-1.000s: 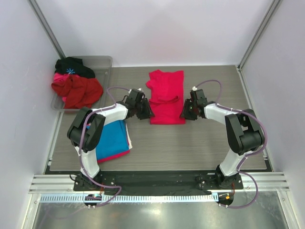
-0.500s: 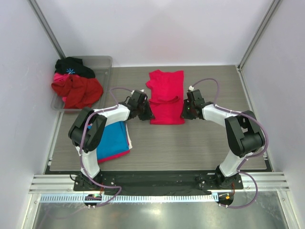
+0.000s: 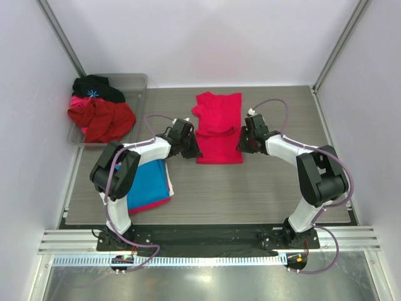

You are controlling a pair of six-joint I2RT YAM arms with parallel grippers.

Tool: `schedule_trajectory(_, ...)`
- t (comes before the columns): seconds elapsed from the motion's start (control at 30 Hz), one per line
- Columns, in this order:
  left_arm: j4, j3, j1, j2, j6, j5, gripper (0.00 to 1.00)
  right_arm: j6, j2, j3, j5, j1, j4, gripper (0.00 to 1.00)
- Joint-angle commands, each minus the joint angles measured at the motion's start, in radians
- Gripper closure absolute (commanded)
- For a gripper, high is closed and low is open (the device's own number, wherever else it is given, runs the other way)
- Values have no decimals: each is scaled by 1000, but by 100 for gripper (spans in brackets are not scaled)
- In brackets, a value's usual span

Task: Fold and stack the t-shirts
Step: Fold the tshirt

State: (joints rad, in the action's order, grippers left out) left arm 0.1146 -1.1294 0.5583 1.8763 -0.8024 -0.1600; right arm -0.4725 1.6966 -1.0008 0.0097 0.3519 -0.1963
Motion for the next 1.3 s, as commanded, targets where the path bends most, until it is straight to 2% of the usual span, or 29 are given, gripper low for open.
schedule_trajectory(0.0,13,-23,3,-45,19,5,94,8,20,-38,16,7,1,72)
schedule_trajectory(0.13,17,-26,3,-46,22,4,95,6,37,-48,56,7,-26,67)
schedule_trajectory(0.3,22,-27,3,-52,26,5,96,6,50,-50,58,7,-28,66)
schedule_trajectory(0.4,25,-26,3,-58,26,7,97,6,55,-50,43,7,-26,78)
schedule_trajectory(0.43,23,-24,3,-57,28,7,99,9,51,-50,41,7,-22,89)
schedule_trajectory(0.53,30,-26,3,-65,29,8,100,12,22,-42,41,12,-19,99)
schedule_trajectory(0.9,46,26,3,-150,51,31,100,-14,-187,100,19,13,1,99)
schedule_trajectory(1.2,-7,157,25,-175,32,43,100,-49,-232,238,18,27,18,99)
schedule_trajectory(1.27,-30,199,35,-180,23,45,100,-61,-245,278,21,32,27,95)
